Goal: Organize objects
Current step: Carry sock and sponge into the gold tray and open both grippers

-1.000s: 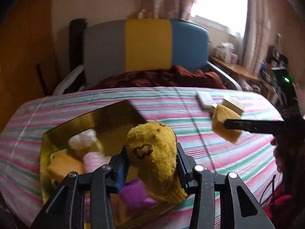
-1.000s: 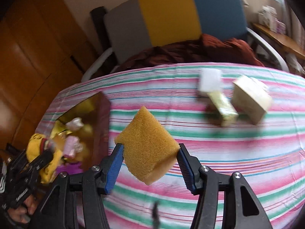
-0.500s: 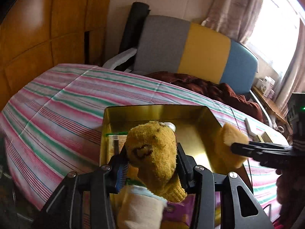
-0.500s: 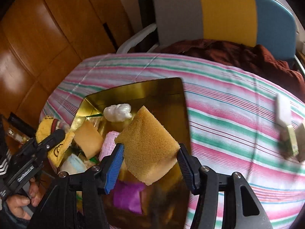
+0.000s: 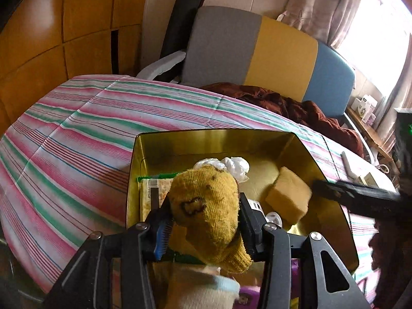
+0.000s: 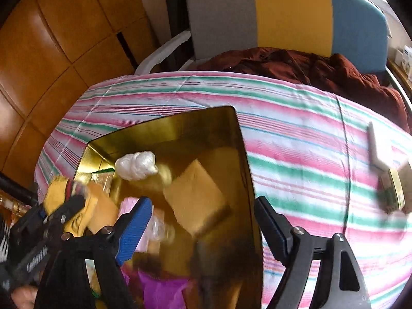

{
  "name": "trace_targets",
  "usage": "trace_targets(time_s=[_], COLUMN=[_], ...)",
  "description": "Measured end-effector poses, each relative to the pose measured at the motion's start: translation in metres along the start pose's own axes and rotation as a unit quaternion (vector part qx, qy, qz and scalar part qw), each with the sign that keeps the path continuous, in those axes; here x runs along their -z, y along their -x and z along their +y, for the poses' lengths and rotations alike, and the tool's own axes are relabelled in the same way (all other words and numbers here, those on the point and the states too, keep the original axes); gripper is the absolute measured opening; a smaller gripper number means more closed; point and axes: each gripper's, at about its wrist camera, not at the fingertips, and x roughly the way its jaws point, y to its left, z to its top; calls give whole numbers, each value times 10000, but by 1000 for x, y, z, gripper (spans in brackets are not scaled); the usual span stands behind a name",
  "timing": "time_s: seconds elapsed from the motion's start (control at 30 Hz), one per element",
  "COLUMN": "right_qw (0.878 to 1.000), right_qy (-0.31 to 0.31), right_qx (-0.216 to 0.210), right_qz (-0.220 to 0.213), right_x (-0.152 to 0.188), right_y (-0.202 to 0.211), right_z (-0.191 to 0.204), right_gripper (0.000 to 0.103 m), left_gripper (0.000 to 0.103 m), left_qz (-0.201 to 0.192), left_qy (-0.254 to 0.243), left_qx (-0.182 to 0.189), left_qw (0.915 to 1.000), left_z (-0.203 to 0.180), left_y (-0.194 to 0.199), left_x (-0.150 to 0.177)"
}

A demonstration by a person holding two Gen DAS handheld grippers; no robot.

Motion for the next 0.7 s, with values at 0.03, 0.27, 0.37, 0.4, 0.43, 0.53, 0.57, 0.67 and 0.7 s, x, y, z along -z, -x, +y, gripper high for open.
trace_targets(time_s=[0.03,0.27,0.37,0.4,0.43,0.53,0.57,0.67,0.7], right_qw=[10000,9981,9954,9943,9927,9884,9859,9806,9799], right_qy=[-18,352,574,637,722,912,971,961,918], right_qx=[2,311,489,542,603,700,762,904,934], right_qz=[-20,-387,-591,-661,-750,-994,-1131,-1447,-1506], right_x=[4,23,29,31,33,37,41,48,50], right_y=[4,34,43,46,50,59,65,77,79], right_z=[-2,9,18,21,25,34,37,41,41], right_gripper=[83,83,83,83,83,83,83,83,83], left_gripper=[47,74,79,79,79,80,80,80,80], left_qz=[0,-157,-272,-295,-307,-414,-481,-674,-720], left_qy=[-19,-72,-136,-136,-134,-170,-210,-356,-401], left_qx=[-2,-41,-72,-65,-59,-113,-131,-203,-208], left_qw=[10000,9998,9995,9995,9994,9989,9985,9969,9964], left_z=[-1,-10,-11,-11,-11,-12,-13,-19,-21], left_y=[-2,-3,8,11,14,28,34,49,53], left_x=[-2,-18,-15,-13,-12,-2,1,10,13])
